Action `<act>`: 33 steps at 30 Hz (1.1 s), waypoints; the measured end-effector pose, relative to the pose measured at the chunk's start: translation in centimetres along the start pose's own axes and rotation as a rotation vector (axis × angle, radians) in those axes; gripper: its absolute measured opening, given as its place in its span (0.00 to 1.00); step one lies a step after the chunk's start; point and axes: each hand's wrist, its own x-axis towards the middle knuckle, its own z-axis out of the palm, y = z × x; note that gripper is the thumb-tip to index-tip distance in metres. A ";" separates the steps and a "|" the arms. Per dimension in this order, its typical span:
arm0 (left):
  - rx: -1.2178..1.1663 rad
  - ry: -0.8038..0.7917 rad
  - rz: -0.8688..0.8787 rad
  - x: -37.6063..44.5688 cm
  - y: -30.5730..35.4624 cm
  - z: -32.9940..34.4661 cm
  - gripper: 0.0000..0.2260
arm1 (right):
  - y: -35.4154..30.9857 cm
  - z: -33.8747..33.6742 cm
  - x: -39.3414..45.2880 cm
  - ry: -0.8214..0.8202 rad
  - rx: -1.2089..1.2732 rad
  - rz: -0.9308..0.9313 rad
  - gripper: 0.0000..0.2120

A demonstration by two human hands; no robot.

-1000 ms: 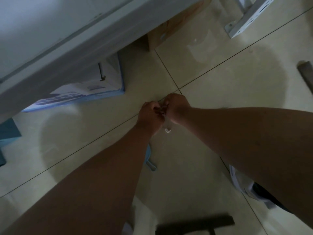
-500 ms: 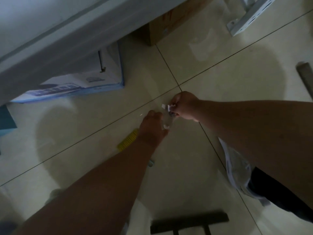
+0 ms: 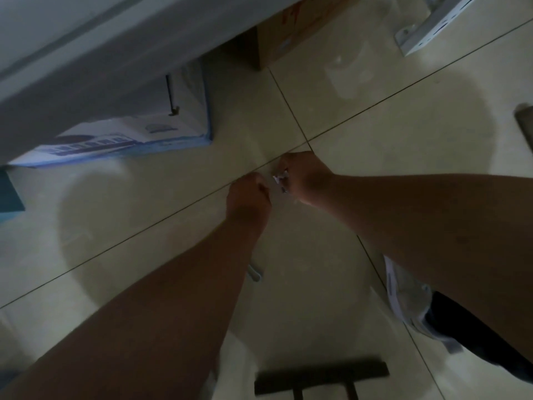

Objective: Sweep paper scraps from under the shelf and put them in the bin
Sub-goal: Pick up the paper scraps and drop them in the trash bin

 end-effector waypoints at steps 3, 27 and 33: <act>-0.165 0.011 -0.075 0.2 0.2 -0.7 0.04 | -0.8 0.8 -0.1 0.037 -0.047 0.003 0.10; -0.588 -0.134 -0.336 0.3 0.4 -0.8 0.04 | -0.1 -0.2 0.8 -0.149 0.491 0.200 0.06; -0.903 -0.133 -0.464 -1.4 -0.3 -2.7 0.10 | -1.8 -1.1 0.6 -0.217 0.613 0.149 0.09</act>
